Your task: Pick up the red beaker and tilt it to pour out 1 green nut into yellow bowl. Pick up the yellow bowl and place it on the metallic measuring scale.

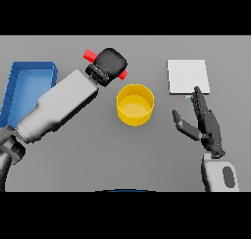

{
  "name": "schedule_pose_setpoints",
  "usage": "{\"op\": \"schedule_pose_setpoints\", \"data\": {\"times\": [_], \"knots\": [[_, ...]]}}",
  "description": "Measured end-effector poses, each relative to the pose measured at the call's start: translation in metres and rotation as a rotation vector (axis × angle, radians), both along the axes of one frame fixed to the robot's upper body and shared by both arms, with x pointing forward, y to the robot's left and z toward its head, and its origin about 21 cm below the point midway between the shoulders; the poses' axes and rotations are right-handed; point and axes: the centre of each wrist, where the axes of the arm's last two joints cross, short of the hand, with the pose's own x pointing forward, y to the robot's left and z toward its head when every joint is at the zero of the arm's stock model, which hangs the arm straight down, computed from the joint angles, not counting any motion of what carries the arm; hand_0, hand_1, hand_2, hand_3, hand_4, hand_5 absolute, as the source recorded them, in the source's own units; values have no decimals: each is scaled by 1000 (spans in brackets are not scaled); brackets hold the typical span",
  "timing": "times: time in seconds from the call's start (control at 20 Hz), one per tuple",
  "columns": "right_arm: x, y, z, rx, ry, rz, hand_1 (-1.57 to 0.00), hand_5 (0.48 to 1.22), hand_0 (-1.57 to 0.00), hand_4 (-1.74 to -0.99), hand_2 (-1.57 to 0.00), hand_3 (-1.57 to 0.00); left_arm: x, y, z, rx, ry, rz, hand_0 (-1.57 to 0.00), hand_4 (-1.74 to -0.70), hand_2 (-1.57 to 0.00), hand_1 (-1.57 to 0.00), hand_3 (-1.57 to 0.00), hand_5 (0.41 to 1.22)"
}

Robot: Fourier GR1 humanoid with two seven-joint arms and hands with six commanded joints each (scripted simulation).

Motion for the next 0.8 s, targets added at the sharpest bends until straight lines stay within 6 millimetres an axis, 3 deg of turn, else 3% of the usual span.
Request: {"op": "schedule_pose_setpoints", "data": {"times": [0.3,0.8], "knots": [[3,-5,2,-19,-9,2,1,599,1,-1298,1,1,-2,-26,4,207,-86,-126,-1571,-1731,-1571,-1571,-1475,1221],[1,-5,4,-42,-18,-7,1,604,1,-1289,1,1,-12,-57,-7,507,-167,-283,-1571,-1740,-1571,-1571,-1561,1221]]}}
